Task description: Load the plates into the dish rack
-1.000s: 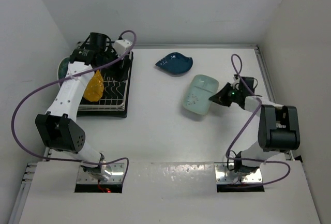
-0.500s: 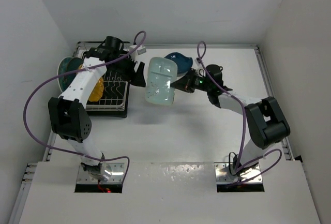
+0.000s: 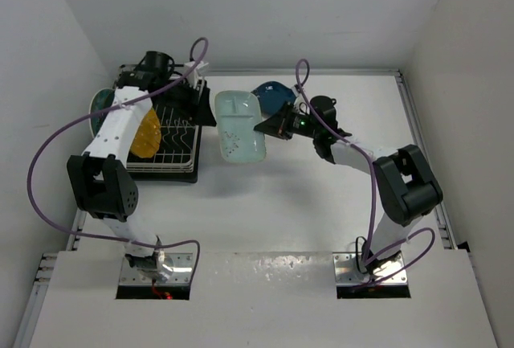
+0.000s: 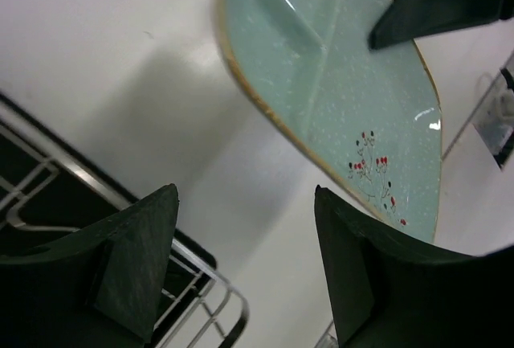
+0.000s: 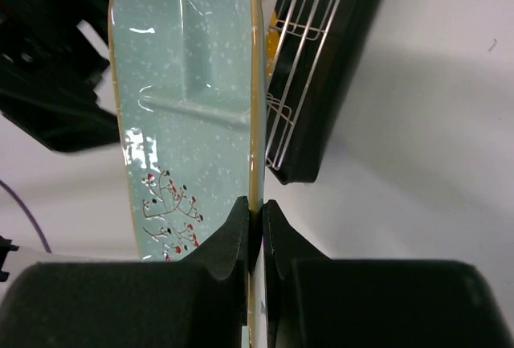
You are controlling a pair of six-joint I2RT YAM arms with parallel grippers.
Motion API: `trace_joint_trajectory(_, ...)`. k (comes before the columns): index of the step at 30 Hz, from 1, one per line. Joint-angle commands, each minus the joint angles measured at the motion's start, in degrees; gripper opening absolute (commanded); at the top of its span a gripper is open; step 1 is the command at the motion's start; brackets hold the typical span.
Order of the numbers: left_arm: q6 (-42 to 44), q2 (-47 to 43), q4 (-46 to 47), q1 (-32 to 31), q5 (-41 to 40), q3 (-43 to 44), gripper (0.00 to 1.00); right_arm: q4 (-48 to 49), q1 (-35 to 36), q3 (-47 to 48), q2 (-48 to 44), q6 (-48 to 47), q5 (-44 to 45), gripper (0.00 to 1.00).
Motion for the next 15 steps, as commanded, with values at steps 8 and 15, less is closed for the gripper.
trace_joint_trajectory(8, 1.19, -3.98, 0.71, 4.14, 3.53, 5.59, 0.76, 3.38, -0.53, 3.76, -3.07, -3.78, 0.48, 0.0)
trace_joint_trajectory(15, -5.3, -5.12, 5.87, -1.58, 3.63, -5.48, 0.81, 4.87, 0.53, 5.26, -1.23, -2.2, 1.45, 0.0)
